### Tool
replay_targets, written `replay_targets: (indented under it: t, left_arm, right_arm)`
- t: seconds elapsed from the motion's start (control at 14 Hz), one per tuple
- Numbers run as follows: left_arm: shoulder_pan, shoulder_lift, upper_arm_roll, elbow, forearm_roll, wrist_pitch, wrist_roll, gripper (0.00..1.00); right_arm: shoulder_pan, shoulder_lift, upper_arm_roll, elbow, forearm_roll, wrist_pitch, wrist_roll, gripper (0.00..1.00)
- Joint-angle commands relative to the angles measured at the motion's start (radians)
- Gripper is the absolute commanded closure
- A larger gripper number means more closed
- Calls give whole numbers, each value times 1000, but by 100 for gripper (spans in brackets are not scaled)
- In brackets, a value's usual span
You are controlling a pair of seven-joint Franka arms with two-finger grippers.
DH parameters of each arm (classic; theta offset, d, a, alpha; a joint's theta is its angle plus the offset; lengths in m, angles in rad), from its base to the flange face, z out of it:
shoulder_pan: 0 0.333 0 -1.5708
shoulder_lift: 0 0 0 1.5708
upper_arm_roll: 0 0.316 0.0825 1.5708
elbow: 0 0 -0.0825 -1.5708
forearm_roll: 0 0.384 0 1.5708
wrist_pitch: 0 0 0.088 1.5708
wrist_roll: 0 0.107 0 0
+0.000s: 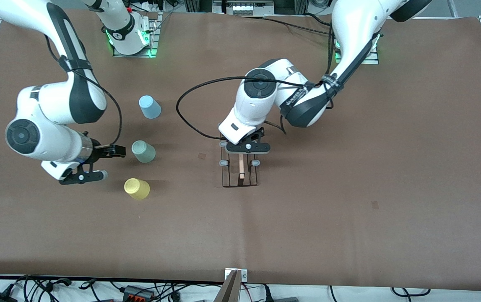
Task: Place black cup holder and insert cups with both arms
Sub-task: 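Carry the rack to mid-table with the left gripper while the right gripper reaches cups, then release the rack and withdraw the left gripper while the right gripper grasps teal cup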
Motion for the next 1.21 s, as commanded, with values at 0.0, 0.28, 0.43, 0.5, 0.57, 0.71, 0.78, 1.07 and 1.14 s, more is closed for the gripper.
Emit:
replay_targets:
  t: [0.0,0.28,0.43,0.5,0.57,0.71,0.78,1.07,1.14]
  left_arm:
    - [-48,37,22,46,22,20,-40,99]
    - [-80,43,67,52,21,31,-39,70]
    - [-68,21,67,72,16,6,-39,46]
    - [-50,-4,67,76,16,-24,-34,36]
    - [-21,-34,65,78,14,-63,-28,29]
    - [67,-113,45,69,11,-116,18,6]
    - [101,-144,50,67,17,-152,44,0]
    - [294,-288,48,70,13,-336,185,0]
    - [344,-316,45,70,11,-379,205,0]
  right_arm:
    - [2,31,-1,19,49,3,13,0]
    - [8,73,-1,15,84,5,14,0]
    - [28,89,-1,-3,86,7,16,0]
    - [38,100,-1,-16,86,13,20,0]
    - [49,110,-1,-19,86,22,48,0]
    - [66,133,-2,-19,84,28,63,0]
    - [68,138,-2,-19,84,28,63,0]
    - [68,140,-8,-53,67,22,65,0]
    - [69,140,-8,-62,67,16,65,0]
